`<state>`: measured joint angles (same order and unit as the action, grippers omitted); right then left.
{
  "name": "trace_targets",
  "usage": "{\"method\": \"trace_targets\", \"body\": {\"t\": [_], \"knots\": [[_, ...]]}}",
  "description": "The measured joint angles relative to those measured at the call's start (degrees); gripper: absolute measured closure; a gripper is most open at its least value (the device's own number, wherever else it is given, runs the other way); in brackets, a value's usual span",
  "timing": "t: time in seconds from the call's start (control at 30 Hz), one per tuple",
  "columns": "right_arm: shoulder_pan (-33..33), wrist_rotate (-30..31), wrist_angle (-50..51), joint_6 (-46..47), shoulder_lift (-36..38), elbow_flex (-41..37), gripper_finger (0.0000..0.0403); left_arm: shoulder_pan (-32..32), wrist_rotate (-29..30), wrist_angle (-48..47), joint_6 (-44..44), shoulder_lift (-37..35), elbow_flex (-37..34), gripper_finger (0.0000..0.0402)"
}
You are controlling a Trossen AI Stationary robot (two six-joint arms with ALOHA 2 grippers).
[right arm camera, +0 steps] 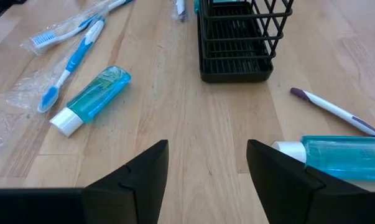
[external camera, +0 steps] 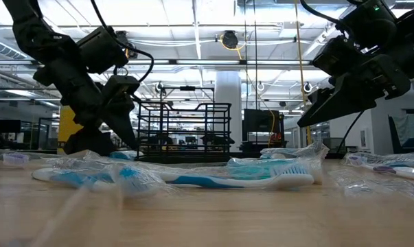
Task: Pick & Place toothbrushing station
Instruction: Put the blue mouthwash into the wire organizer
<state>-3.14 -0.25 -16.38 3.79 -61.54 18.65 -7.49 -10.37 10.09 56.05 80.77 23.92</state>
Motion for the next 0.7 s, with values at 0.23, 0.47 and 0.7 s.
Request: {"method": "trace_targets", "body": {"t": [0.23,0.47,0.7], "knots": [[0.0,0.0,0.0,0.0,0.0,0.0,0.0195,0.0,0.7,0.1,0.2,0.7,0.0,0.0197],[0.0,0.0,0.0,0.0,0.0,0.0,0.0195,0.0,0.8,1.2,0.0,2.2,0.0,0.0270],[0.0,0.0,0.0,0.0,0.0,0.0,0.0195,0.0,0.3,1.4,-1.8,2.3,0.0,0.0338]]}}
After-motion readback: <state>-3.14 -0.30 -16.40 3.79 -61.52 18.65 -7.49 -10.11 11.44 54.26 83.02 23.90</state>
